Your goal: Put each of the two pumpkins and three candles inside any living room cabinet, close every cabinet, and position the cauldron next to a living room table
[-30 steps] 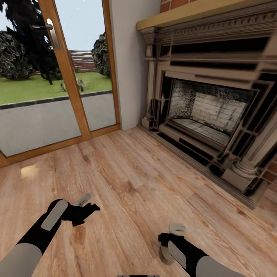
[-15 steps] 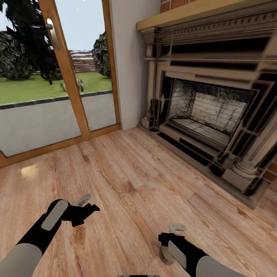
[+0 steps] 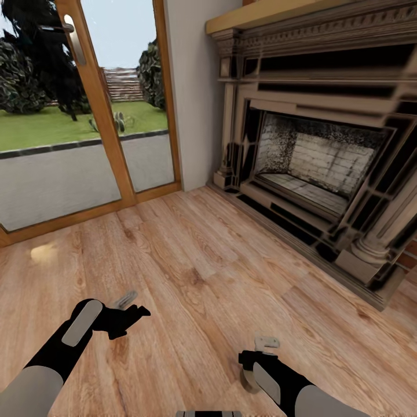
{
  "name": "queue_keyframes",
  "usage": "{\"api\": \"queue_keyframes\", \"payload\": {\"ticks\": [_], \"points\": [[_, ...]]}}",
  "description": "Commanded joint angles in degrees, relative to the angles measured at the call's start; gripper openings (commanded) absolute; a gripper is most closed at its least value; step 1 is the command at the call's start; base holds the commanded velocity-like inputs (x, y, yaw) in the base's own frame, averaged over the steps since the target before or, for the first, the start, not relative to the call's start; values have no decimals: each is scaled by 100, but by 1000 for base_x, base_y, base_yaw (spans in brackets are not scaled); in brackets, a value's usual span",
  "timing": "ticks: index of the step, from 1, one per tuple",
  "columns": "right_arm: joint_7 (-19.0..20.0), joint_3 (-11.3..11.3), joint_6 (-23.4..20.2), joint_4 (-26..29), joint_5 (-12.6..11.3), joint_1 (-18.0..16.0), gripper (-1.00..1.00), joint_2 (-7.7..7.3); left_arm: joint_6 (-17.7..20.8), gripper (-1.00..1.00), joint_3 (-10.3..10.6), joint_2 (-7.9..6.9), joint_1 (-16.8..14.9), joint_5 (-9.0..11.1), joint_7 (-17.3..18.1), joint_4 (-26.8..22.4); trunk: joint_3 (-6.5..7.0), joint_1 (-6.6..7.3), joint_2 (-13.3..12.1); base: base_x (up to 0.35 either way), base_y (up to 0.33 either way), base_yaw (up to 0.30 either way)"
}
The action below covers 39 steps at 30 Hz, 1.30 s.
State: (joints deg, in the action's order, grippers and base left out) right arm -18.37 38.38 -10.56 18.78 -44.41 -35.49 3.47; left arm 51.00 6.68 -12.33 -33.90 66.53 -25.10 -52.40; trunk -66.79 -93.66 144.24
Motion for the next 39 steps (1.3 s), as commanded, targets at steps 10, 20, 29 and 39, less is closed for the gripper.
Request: {"api": "queue_keyframes", "payload": {"ticks": [10,20,29,39], "points": [[-44,47,-25,12,-33,-7,100,-4,6,100,18,-6,-3,63,-56,-7,-227,-24,16,0,0,0],[-44,47,-25,12,-33,-6,100,-4,389,100,-3,-119,14,66,1043,24,-449,-50,29,0,0,0],[-41,47,-25,12,-33,-7,100,-4,592,100,39,-475,69,17,2811,58,-559,-63,36,0,0,0],[-41,47,-25,12,-33,-4,100,-4,589,100,64,-447,76,10,2850,55,-559,-63,36,41,0,0]]}}
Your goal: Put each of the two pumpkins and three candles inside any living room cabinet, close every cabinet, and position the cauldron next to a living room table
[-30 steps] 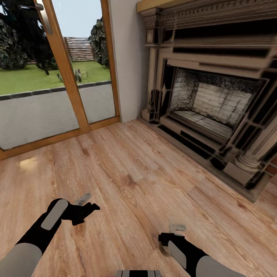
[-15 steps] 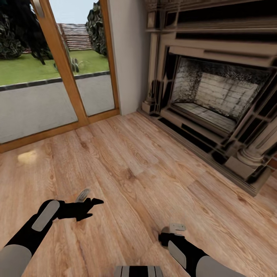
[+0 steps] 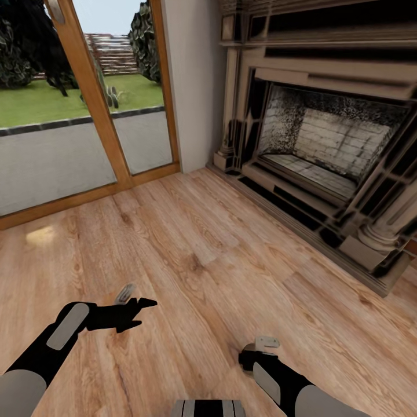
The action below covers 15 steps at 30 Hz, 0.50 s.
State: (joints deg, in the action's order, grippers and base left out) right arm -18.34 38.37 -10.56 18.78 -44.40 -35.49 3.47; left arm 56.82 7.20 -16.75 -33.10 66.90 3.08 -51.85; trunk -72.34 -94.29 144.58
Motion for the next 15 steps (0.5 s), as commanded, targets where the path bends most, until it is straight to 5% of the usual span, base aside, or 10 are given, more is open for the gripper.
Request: {"api": "queue_keyframes", "payload": {"ticks": [1,15], "points": [[-43,47,-25,11,-34,-3,100,-4,7,100,14,2,-3,-27,30,-4,-4,0,2,82,0,0],[-46,47,-25,11,-34,-7,100,-22,4,100,18,19,-4,-31,14,-21,-4,0,2,54,0,0]]}}
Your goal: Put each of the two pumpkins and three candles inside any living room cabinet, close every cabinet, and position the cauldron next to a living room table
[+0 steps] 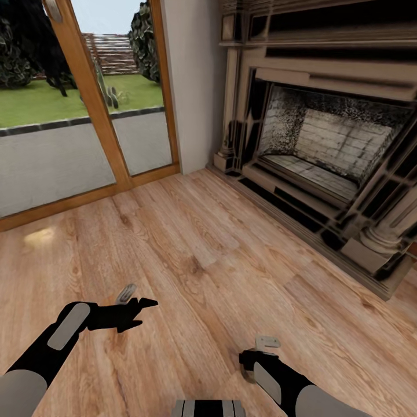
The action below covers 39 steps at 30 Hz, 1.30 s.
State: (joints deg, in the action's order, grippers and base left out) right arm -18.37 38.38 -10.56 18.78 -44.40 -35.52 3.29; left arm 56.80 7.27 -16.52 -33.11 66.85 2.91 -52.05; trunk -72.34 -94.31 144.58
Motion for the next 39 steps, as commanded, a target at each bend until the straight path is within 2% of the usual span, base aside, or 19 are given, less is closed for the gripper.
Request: {"api": "queue_keyframes", "payload": {"ticks": [1,13,39], "points": [[-44,47,-25,11,-34,-3,100,-4,6,100,11,-5,-3,-24,30,-5,-27,-1,3,3,0,0],[-44,47,-18,11,-33,-5,100,14,13,100,11,-18,-2,-12,53,-33,-292,-32,19,0,0,0],[-44,47,-16,7,-34,-3,100,12,32,100,11,-8,-2,21,96,-42,-292,-32,19,14,0,0]]}}
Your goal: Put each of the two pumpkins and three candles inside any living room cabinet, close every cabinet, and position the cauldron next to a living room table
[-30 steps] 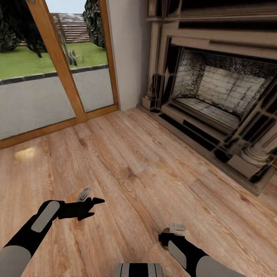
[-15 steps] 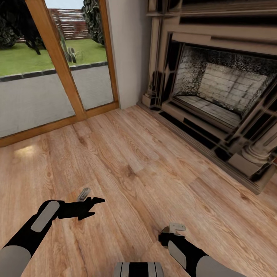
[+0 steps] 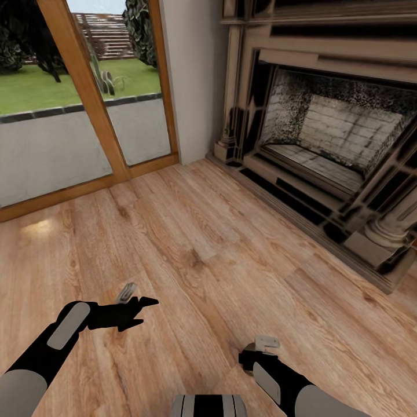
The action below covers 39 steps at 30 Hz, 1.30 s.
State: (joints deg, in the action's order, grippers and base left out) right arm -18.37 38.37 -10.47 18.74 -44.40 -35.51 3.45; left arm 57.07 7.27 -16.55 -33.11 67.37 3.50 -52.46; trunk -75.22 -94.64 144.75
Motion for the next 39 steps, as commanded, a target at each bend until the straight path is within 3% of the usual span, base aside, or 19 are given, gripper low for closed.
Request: {"api": "queue_keyframes", "payload": {"ticks": [1,17,21,39], "points": [[-44,47,-28,10,-34,-4,100,-7,6,100,11,-4,-3,-31,37,0,-4,1,2,0,0,0],[-123,47,-60,-37,-48,-6,100,0,6,100,11,1,-3,-31,37,-1,-4,1,2,0,0,0],[-123,47,-60,-37,-49,-7,100,0,4,100,11,0,-3,-31,36,-1,-93,-9,7,0,0,0],[-123,47,-51,-37,-44,-6,100,5,2,100,11,-6,-3,-31,35,1,-93,-9,7,0,0,0]]}}
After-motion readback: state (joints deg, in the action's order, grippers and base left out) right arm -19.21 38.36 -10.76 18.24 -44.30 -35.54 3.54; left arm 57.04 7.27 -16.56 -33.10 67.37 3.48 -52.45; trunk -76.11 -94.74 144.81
